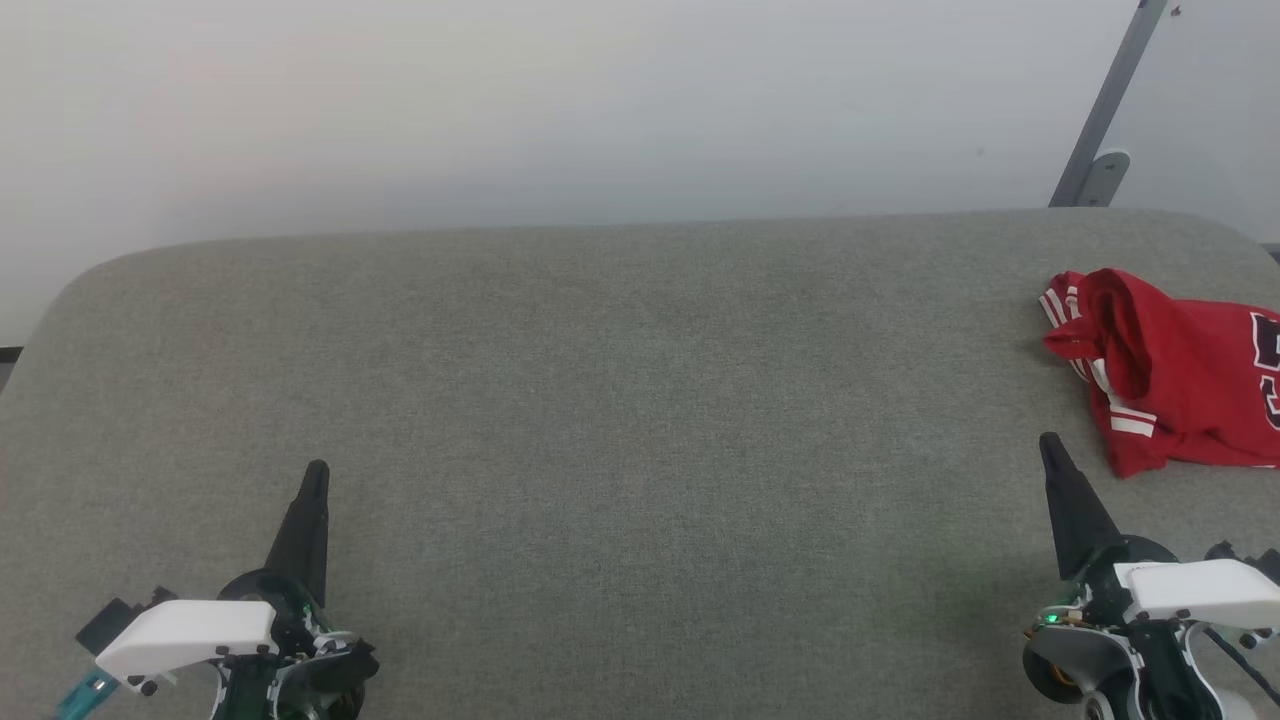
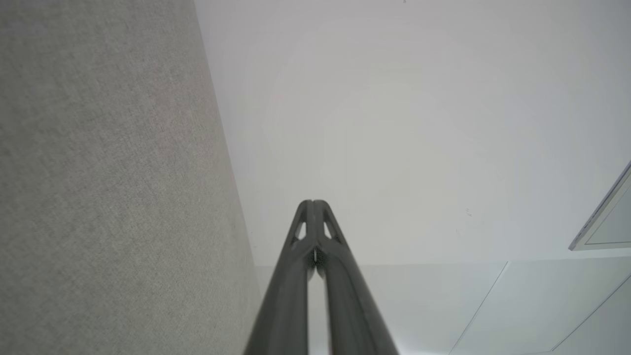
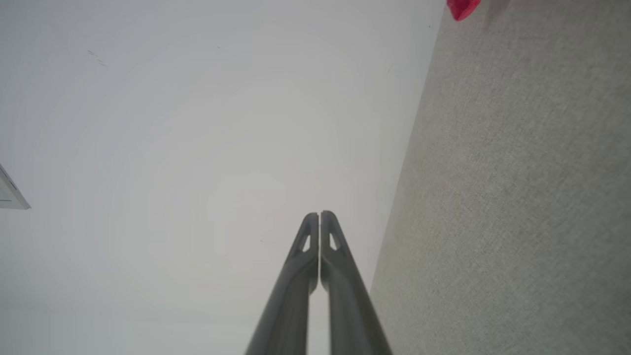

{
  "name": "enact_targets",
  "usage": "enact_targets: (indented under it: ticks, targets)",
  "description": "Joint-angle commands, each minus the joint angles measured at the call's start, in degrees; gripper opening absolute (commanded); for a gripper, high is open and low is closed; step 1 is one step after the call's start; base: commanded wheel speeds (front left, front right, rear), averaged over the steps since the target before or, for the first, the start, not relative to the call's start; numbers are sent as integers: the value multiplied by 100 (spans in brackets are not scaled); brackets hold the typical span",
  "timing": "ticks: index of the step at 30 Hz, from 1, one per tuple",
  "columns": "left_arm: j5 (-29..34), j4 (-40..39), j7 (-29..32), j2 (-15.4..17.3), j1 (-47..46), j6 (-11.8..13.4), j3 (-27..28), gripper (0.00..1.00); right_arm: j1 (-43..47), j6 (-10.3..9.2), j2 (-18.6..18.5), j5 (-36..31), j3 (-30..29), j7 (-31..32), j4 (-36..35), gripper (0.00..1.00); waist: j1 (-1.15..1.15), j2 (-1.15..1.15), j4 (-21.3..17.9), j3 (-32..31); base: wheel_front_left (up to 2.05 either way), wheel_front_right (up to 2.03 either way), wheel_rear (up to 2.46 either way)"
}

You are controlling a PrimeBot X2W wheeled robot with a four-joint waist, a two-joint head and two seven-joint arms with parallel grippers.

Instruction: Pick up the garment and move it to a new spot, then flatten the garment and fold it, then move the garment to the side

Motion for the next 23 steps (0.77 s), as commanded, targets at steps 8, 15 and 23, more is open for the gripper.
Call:
enact_targets:
  ticks: [8, 15, 23]
  targets:
    - [7, -4, 23, 8, -72, -17, 17, 0, -25, -2, 9, 23, -4, 5, 12, 0, 0, 0, 0, 0, 0, 0, 0]
    - [7, -4, 23, 8, -72, -17, 17, 0, -25, -2, 9, 23, -3, 5, 12, 0, 0, 0, 0, 0, 0, 0, 0]
    - [7, -4, 23, 8, -72, -17, 16, 0, -25, -2, 9, 23, -2, 5, 12, 0, 0, 0, 0, 0, 0, 0, 0]
